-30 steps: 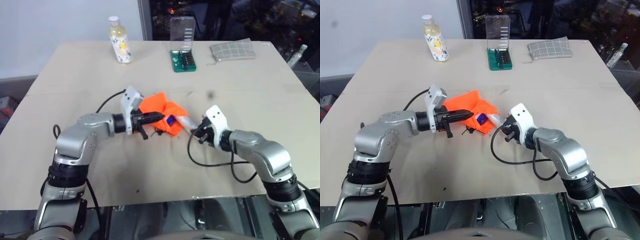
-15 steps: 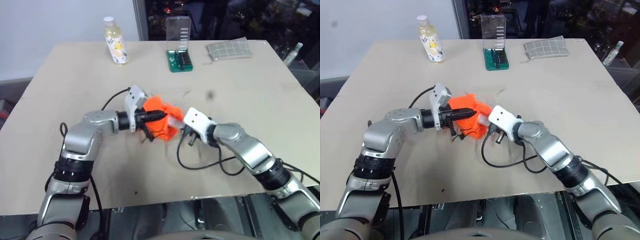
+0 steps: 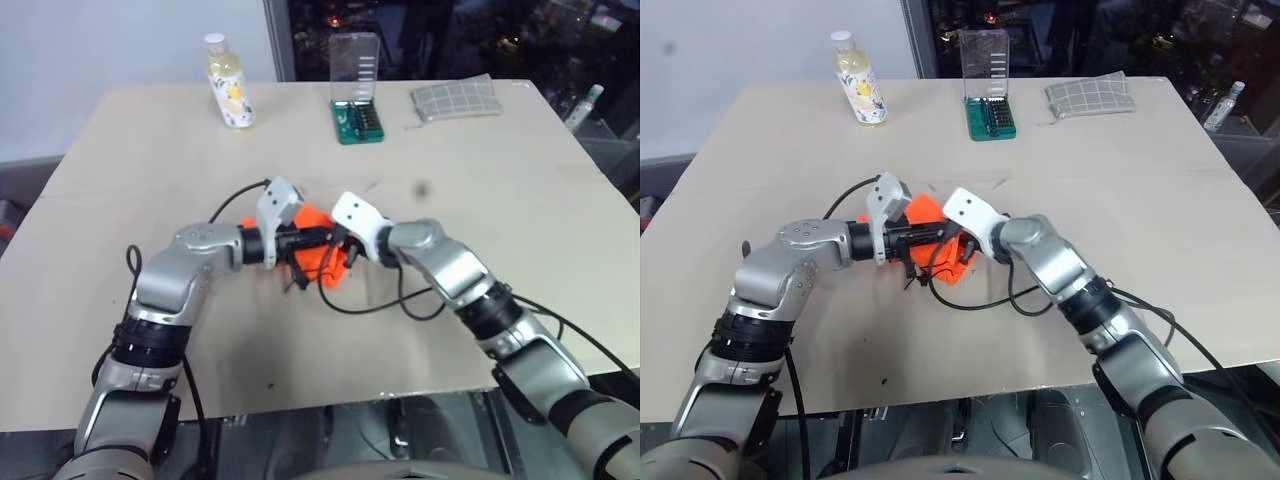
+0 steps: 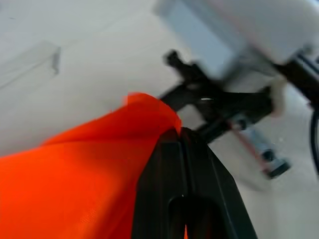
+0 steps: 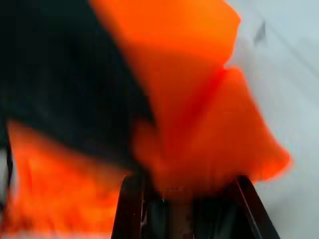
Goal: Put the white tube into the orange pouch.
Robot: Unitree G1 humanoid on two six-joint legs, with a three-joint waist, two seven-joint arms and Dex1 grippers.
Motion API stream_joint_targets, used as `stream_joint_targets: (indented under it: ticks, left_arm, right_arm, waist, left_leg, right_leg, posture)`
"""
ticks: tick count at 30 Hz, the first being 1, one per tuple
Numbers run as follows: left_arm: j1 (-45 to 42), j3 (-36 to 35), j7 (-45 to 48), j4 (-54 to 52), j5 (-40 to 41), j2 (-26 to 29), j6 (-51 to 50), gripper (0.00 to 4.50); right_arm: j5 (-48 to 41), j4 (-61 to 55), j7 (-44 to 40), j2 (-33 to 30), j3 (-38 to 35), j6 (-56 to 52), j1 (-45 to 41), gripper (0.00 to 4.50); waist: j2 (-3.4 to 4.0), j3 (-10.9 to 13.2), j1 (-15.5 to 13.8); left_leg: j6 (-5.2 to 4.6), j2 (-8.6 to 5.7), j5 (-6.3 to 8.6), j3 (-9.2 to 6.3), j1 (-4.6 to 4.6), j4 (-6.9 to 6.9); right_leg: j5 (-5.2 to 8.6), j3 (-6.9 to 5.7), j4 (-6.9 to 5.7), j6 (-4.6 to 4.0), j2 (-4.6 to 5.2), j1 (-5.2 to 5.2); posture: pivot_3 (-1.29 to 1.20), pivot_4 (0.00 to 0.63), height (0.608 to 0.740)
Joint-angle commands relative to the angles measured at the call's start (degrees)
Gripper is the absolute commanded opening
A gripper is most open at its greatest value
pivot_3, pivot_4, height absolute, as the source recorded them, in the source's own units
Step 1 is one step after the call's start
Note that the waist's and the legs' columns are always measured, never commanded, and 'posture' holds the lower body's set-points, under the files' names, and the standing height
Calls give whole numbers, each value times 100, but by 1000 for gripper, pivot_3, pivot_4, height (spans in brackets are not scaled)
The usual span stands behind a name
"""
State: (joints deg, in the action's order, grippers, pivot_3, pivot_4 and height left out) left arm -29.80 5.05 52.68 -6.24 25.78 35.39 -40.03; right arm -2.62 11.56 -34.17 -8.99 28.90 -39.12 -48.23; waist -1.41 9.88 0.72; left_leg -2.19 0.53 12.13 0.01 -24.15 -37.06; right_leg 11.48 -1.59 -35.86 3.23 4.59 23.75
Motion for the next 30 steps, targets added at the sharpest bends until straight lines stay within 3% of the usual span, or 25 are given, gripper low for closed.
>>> stream_joint_targets:
  ticks: [1,3,7,11,15,21,25,30]
  left_arm:
    - [94,-50,28,-232,-38,34,193,0]
    - [219,-152,19,-198,-21,47,261,0]
    - [329,-272,1,-150,56,37,270,0]
    - [214,-489,-216,-230,446,-235,-140,0]
    - [113,-604,-223,-307,782,-322,-560,0]
    - [-256,-559,-573,-160,773,-566,-794,0]
    - [-449,-463,-741,-72,713,-750,-923,0]
    - [-555,-398,-888,23,674,-958,-975,0]
  right_arm:
    - [75,122,-39,114,-161,394,-80,1507]
    - [-119,-620,-95,-52,-426,312,327,2348]
    - [-401,-1854,-264,-479,-803,37,956,2348]
    - [-963,-3298,-157,-926,-1593,-897,1877,2348]
    - [-1447,-3655,-116,-835,-1807,-1483,2286,2348]
    - [-2674,-3736,-11,-78,-2445,-2652,2568,2348]
    - [-3215,-3860,-10,-79,-2770,-3013,2930,2348]
    - [-3190,-3545,227,-10,-2587,-2882,3173,2348]
  waist:
    - [2,1,1]
    - [2,1,-7]
    - [4,3,-16]
    - [4,2,-48]
    - [3,2,8]
    - [3,2,-17]
    - [3,2,-58]
    - [3,2,-33]
  left_leg:
    - [0,-2,0,1,0,2]
    - [0,-8,0,1,-9,2]
    - [0,-16,1,-6,-25,1]
    - [0,-15,1,-22,-36,-5]
    - [0,-11,0,-21,-27,-8]
    - [0,6,0,-22,-6,-7]
    - [0,-11,0,-17,-11,-7]
    - [-2,-18,1,-12,-13,-7]
  right_leg:
    - [0,0,1,0,2,0]
    - [0,0,3,0,7,4]
    - [0,-7,6,2,20,13]
    - [1,-24,2,3,20,16]
    - [1,-25,1,3,13,10]
    - [1,-19,-4,2,-7,-2]
    - [1,-15,2,2,11,-6]
    - [1,-10,2,3,17,-2]
  posture:
    - [0,150,740]
    - [0,150,740]
    - [0,150,740]
    - [0,150,740]
    - [0,150,740]
    - [0,150,740]
    - [0,150,740]
    - [0,150,740]
